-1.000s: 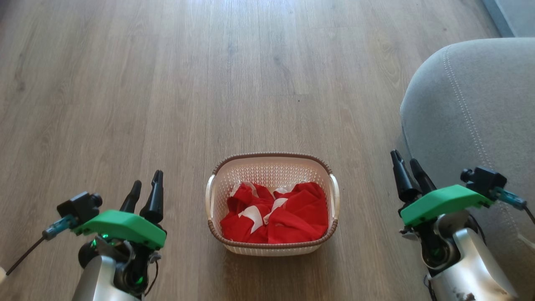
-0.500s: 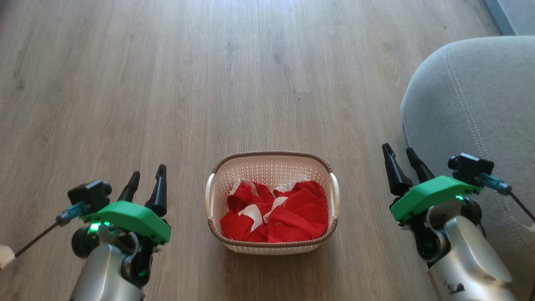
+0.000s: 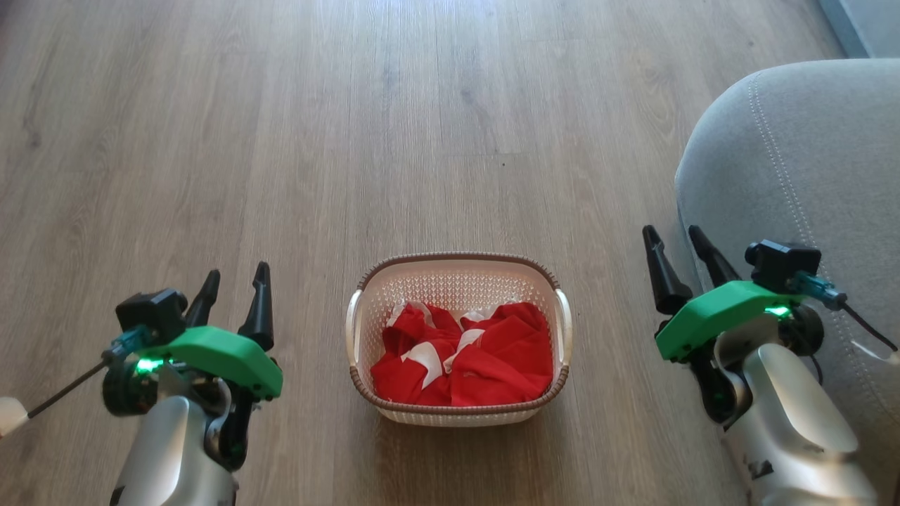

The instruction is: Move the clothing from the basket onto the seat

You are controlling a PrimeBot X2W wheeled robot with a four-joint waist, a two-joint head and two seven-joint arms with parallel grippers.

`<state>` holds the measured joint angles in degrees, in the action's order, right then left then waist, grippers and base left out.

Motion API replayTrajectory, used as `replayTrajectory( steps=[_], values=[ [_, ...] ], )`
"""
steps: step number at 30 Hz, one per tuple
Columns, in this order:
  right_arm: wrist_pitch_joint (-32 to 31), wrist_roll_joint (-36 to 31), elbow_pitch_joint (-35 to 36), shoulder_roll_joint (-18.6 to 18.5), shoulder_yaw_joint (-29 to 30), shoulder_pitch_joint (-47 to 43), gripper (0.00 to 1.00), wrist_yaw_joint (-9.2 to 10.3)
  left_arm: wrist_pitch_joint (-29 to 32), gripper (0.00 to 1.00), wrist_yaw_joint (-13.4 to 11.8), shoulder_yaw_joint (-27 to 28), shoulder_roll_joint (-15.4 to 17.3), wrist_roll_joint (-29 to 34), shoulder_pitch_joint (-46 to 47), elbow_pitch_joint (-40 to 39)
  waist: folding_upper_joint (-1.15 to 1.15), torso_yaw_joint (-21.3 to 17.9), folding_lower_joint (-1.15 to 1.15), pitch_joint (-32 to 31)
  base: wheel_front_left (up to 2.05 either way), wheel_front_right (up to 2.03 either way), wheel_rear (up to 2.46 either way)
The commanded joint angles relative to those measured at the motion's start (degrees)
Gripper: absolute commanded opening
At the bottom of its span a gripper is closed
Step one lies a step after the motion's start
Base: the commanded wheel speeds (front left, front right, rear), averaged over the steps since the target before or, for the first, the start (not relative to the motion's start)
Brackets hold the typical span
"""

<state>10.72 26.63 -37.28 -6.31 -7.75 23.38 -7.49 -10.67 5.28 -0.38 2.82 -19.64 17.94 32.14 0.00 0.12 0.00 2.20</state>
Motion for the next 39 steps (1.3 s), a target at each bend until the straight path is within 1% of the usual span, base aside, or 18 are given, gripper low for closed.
replayTrajectory(
  steps=[1,11,21,31,39],
  values=[
    [0.9,-1.5,1.5,-0.2,-0.7,3.6,1.00,0.00,-0.9,1.00,-0.3,1.6,0.8,1.6,3.6,-2.1,0.00,0.0,0.00,0.0,0.00,0.00,0.00],
    [2.5,-9.2,0.6,0.4,0.8,4.9,1.00,0.00,-2.6,1.00,-0.8,3.4,0.4,7.8,4.6,-1.9,0.00,0.0,0.00,0.4,0.00,0.00,0.00],
    [4.2,-16.1,0.0,1.0,0.5,7.0,1.00,0.00,-4.3,1.00,-0.7,5.0,0.1,13.0,6.3,-1.1,0.00,0.1,0.00,1.1,0.00,0.00,0.00],
    [4.3,-16.5,1.4,1.5,2.6,6.3,1.00,0.00,-4.3,1.00,-1.0,4.9,0.1,10.2,5.8,-1.9,0.00,0.2,0.00,1.4,0.00,0.00,0.00],
    [4.3,-16.7,1.9,1.9,3.2,5.9,1.00,0.00,-4.3,1.00,-1.1,4.3,0.1,10.2,5.5,-1.7,0.00,-0.1,0.00,1.4,0.00,0.00,0.00]
  ],
)
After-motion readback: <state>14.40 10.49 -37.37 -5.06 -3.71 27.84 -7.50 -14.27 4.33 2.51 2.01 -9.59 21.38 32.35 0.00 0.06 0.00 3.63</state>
